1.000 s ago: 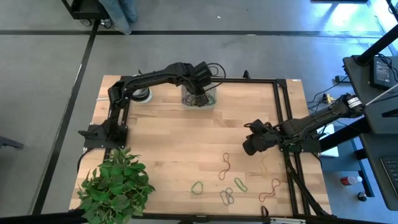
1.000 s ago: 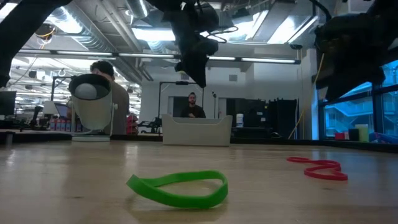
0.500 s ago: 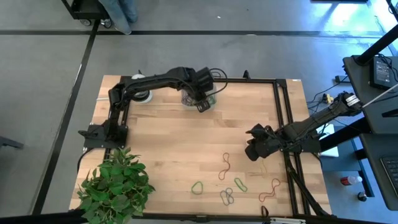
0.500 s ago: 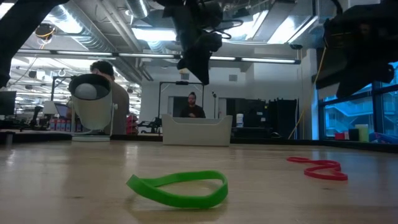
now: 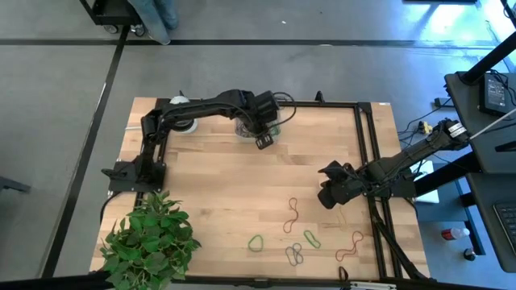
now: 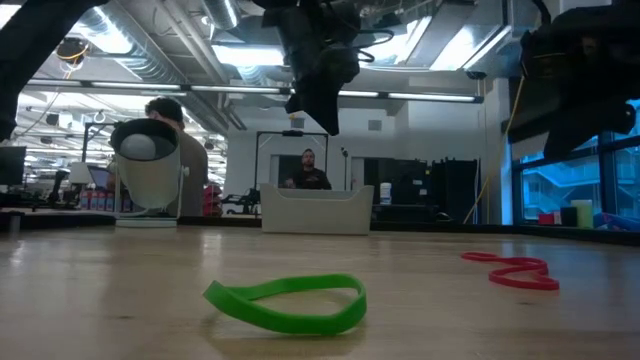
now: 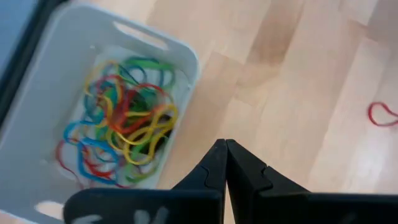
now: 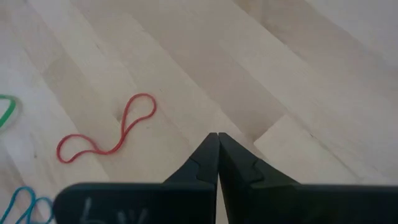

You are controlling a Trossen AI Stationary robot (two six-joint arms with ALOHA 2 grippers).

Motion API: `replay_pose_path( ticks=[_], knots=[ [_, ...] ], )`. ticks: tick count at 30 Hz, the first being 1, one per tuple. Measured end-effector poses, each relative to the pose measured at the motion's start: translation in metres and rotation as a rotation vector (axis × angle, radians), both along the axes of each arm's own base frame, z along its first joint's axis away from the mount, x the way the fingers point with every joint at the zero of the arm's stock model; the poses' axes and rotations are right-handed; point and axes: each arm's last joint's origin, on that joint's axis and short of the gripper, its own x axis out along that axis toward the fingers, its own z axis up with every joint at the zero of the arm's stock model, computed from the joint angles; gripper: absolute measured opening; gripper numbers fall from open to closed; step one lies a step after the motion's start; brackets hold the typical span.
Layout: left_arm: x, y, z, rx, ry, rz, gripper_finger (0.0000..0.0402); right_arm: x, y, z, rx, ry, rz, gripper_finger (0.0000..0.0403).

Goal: Pick and place rubber bands into bin
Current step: Put the yellow rubber band into the white bin

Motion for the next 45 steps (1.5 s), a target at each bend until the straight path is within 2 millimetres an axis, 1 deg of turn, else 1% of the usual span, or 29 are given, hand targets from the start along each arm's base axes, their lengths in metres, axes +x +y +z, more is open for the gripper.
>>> replay_pose_path(
  ticks=[6,10,14,16,19,22,24,29,32,38,45],
  knots=[
    [-0.002,-0.030,-0.012,0.007,0.048,0.010,0.0001,-0.001,0.003,-0.001,0.064,0.032,0.039,0.0012],
    [-0.008,-0.055,-0.026,0.004,0.076,0.020,0.0001,-0.003,0.007,-0.001,0.066,0.036,0.072,0.0012],
    [-0.022,-0.077,-0.039,-0.005,0.042,0.023,0.0001,-0.005,0.012,-0.001,0.083,0.044,0.105,0.0010],
    [-0.033,-0.085,-0.046,-0.015,0.029,0.032,0.0001,-0.006,0.015,-0.002,0.107,0.058,0.117,0.0005],
    [-0.051,-0.094,-0.051,-0.029,-0.007,0.050,0.0001,-0.006,0.019,-0.005,0.142,0.082,0.082,0.0004],
    [-0.070,-0.099,-0.053,-0.040,-0.038,0.068,0.0001,-0.006,0.025,-0.012,0.189,0.136,0.026,0.0003],
    [-0.081,-0.101,-0.053,-0.046,-0.066,0.080,0.0001,-0.006,0.027,-0.019,0.229,0.203,-0.046,0.0002],
    [-0.104,-0.103,-0.052,-0.048,-0.082,0.084,0.0001,-0.017,0.031,-0.036,0.286,0.425,-0.328,0.0002],
    [-0.116,-0.105,-0.051,-0.048,-0.084,0.082,0.0002,-0.018,0.035,-0.042,0.285,0.447,-0.421,0.0006],
    [-0.136,-0.107,-0.051,-0.033,-0.072,0.042,0.0002,-0.014,0.039,-0.054,0.270,0.467,-0.524,0.0045],
    [-0.155,-0.109,-0.054,-0.012,-0.070,-0.014,0.0001,-0.008,0.043,-0.074,0.223,0.501,-0.626,0.0111]
  ],
)
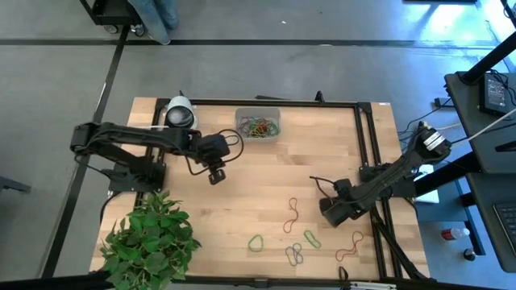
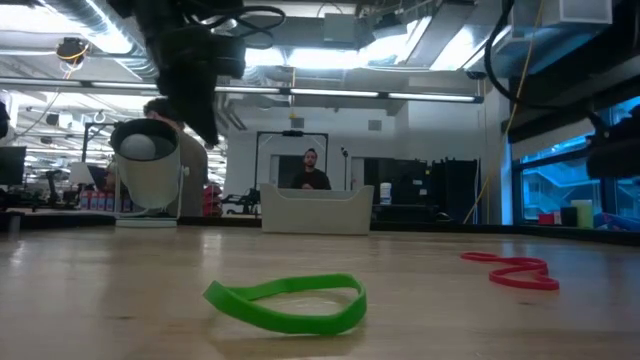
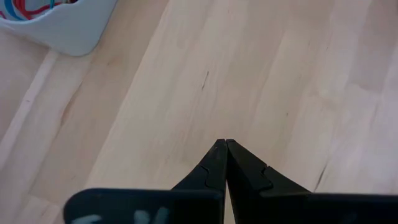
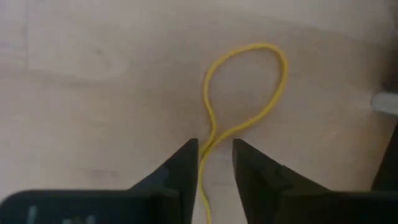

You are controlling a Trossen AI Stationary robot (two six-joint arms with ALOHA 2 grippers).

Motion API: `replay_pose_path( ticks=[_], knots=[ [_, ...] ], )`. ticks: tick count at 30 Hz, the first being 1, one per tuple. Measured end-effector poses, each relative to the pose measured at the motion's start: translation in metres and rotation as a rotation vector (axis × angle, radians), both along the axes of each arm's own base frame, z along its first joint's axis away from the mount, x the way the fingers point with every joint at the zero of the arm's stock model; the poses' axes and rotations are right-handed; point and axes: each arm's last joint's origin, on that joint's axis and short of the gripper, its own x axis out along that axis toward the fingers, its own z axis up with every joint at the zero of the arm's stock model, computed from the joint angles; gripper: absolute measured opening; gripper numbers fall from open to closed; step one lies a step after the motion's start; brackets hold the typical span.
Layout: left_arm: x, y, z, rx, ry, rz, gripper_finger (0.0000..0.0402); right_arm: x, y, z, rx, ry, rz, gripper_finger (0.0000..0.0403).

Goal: Pick and place rubber bands into bin
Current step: Put the yellow rubber band into the white bin

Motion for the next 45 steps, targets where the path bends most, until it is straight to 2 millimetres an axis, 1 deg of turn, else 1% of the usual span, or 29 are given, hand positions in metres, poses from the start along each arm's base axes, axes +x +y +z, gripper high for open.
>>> replay_pose_path(
  ticks=[4,7,10,12,14,15,16,19,21,23,26,29,31,33,36,41,45],
  knots=[
    [-0.010,-0.001,-0.002,0.012,0.003,-0.023,0.0001,0.004,0.003,-0.009,-0.021,0.008,-0.051,0.0141],
    [-0.019,-0.002,-0.005,0.017,0.006,-0.032,0.0002,0.006,0.004,-0.014,-0.034,0.021,-0.102,0.0143],
    [-0.029,-0.003,-0.007,0.016,0.015,-0.033,0.0002,0.008,0.006,-0.014,-0.033,0.020,-0.126,0.0115],
    [-0.035,-0.003,-0.009,0.015,0.019,-0.033,0.0001,0.010,0.006,-0.012,-0.028,0.017,-0.129,0.0078],
    [-0.044,-0.004,-0.011,0.014,0.026,-0.033,0.0002,0.012,0.007,-0.011,-0.021,0.012,-0.130,0.0033],
    [-0.048,-0.004,-0.013,0.014,0.025,-0.032,0.0002,0.013,0.007,-0.010,-0.016,0.012,-0.131,0.0018],
    [-0.052,-0.005,-0.013,0.012,0.018,-0.027,0.0001,0.015,0.007,-0.009,-0.012,0.011,-0.131,0.0012],
    [-0.064,-0.006,-0.015,0.001,-0.005,-0.016,0.0002,0.019,0.008,-0.006,-0.005,0.018,-0.135,0.0011],
    [-0.071,-0.007,-0.016,-0.007,-0.018,-0.018,0.0001,0.025,0.010,0.000,-0.001,0.010,-0.133,0.0005],
    [-0.078,-0.008,-0.016,-0.009,-0.038,-0.014,0.0002,0.038,0.017,0.014,0.021,-0.064,-0.129,0.0003],
    [-0.086,-0.008,-0.018,-0.011,-0.059,-0.007,0.0002,0.044,0.013,0.033,-0.072,-0.047,-0.102,0.0002],
    [-0.092,-0.009,-0.021,-0.008,-0.075,-0.008,0.0001,0.058,0.011,0.059,-0.108,-0.080,-0.080,0.0001],
    [-0.095,-0.009,-0.021,-0.007,-0.079,-0.008,0.0002,0.065,0.004,0.077,-0.150,-0.068,-0.041,0.0001],
    [-0.096,-0.009,-0.021,-0.006,-0.088,-0.008,0.0001,0.078,-0.005,0.095,-0.184,-0.113,0.002,0.0001],
    [-0.096,-0.009,-0.021,0.002,-0.089,-0.003,0.0002,0.095,-0.025,0.122,-0.251,-0.146,0.086,0.0001],
    [-0.096,-0.008,-0.021,0.024,-0.087,0.009,0.0002,0.124,-0.074,0.157,-0.350,-0.225,0.213,0.0000],
    [-0.096,-0.007,-0.021,0.034,-0.087,0.024,0.0002,0.148,-0.118,0.174,-0.419,-0.327,0.329,0.0000]
  ],
)
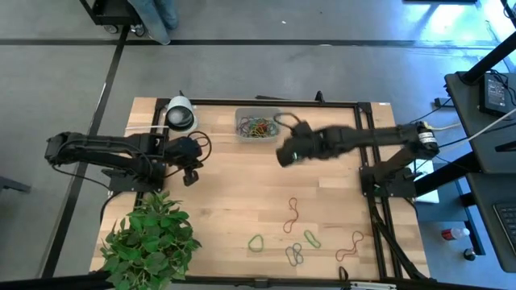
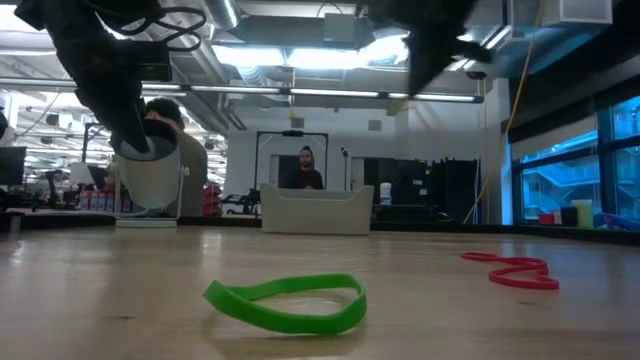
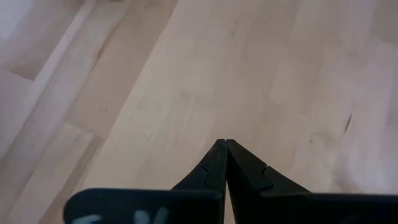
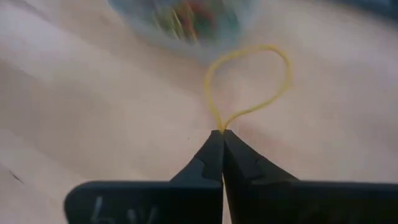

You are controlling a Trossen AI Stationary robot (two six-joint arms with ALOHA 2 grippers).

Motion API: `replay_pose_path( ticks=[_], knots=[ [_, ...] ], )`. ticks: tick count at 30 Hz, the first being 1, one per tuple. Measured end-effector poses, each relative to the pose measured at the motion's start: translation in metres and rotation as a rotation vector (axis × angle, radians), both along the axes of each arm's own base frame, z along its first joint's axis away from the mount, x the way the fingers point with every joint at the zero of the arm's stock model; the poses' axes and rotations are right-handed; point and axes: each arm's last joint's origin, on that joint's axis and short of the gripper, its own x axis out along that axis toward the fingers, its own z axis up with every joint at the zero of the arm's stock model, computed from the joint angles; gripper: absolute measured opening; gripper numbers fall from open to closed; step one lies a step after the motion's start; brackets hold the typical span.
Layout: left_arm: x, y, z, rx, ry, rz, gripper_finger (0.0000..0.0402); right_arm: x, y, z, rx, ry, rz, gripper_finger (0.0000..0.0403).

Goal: Pick and place rubber bands into bin
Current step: Put the yellow rubber band into the white bin

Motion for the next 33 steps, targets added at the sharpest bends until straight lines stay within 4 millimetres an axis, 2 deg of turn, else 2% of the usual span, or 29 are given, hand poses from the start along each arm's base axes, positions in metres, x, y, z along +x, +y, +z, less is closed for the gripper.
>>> replay_pose_path(
  ticks=[3,8,16,20,23,29,33],
  knots=[
    [0.000,0.002,0.000,0.000,-0.001,0.031,0.0002,0.017,-0.032,0.003,-0.062,-0.057,0.066,0.0000],
    [0.000,0.006,0.000,-0.006,-0.010,0.072,0.0002,0.046,-0.079,-0.010,-0.085,-0.090,0.166,0.0000],
    [-0.001,0.011,0.000,-0.015,-0.012,0.119,0.0001,0.084,-0.139,-0.065,-0.029,0.042,0.243,0.0000],
    [-0.001,0.013,0.000,-0.016,-0.012,0.133,0.0001,0.090,-0.159,-0.093,-0.004,0.112,0.234,0.0000],
    [-0.002,0.014,0.000,-0.016,-0.012,0.142,0.0002,0.090,-0.170,-0.107,-0.001,0.140,0.233,0.0003],
    [-0.002,0.016,0.000,-0.014,-0.012,0.157,0.0001,0.086,-0.186,-0.111,0.011,0.127,0.203,0.0017],
    [-0.002,0.018,0.000,-0.013,-0.011,0.166,0.0002,0.084,-0.190,-0.112,0.007,0.135,0.210,0.0044]
  ],
)
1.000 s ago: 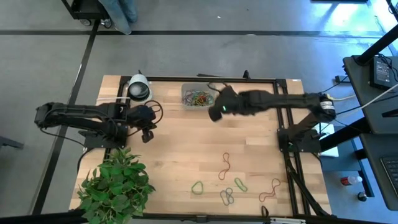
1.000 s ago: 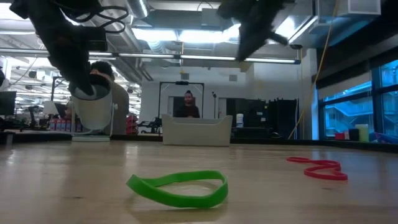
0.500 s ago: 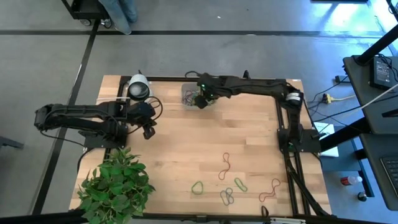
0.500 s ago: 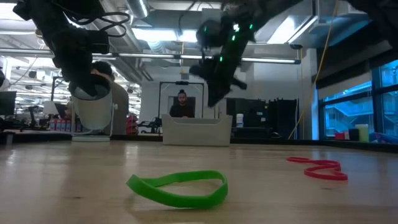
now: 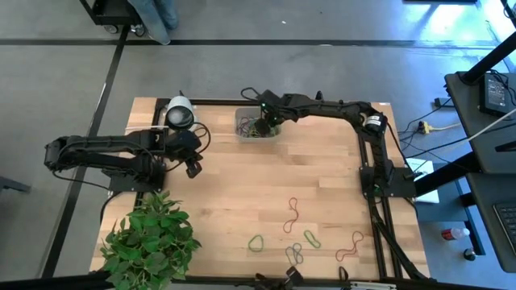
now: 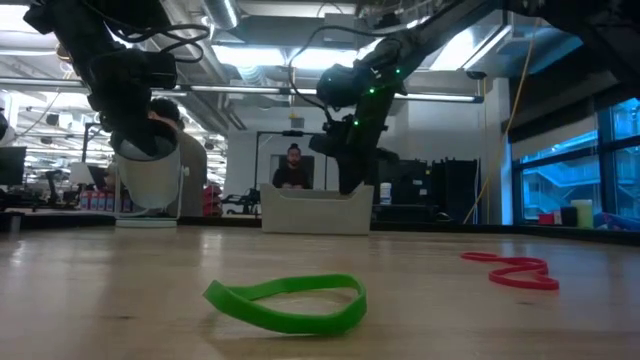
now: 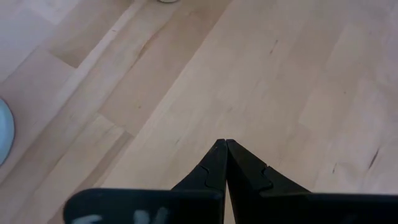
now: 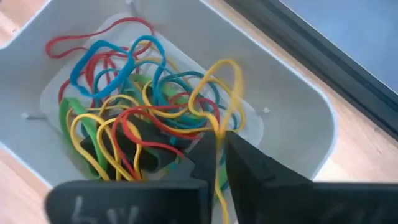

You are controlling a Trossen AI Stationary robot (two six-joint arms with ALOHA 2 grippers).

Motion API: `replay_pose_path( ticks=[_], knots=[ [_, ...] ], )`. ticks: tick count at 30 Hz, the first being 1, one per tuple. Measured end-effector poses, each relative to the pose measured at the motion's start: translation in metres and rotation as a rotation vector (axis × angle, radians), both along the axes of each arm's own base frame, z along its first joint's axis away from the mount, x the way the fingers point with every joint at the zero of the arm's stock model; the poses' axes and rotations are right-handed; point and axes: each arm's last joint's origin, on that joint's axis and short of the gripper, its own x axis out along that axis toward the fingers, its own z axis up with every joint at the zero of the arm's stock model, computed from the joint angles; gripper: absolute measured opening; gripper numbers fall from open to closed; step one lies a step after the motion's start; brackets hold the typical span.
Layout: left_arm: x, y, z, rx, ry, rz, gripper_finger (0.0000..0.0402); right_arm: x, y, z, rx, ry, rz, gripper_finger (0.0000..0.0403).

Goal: Pick and place rubber bands into bin
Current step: Put the yellow rubber band into the white bin, then put the green rubber band into the white bin

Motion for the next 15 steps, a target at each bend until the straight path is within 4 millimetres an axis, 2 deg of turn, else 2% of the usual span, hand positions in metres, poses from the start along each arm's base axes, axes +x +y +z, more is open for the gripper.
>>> replay_pose_path(
  ticks=[9,15],
  knots=[
    [0.000,0.001,0.000,0.004,0.001,-0.003,0.0002,0.000,0.001,0.000,0.025,-0.007,0.014,0.0123],
    [0.000,0.001,0.000,0.003,0.002,-0.003,0.0002,0.000,0.002,0.017,0.046,0.009,0.023,0.0137]
  ],
)
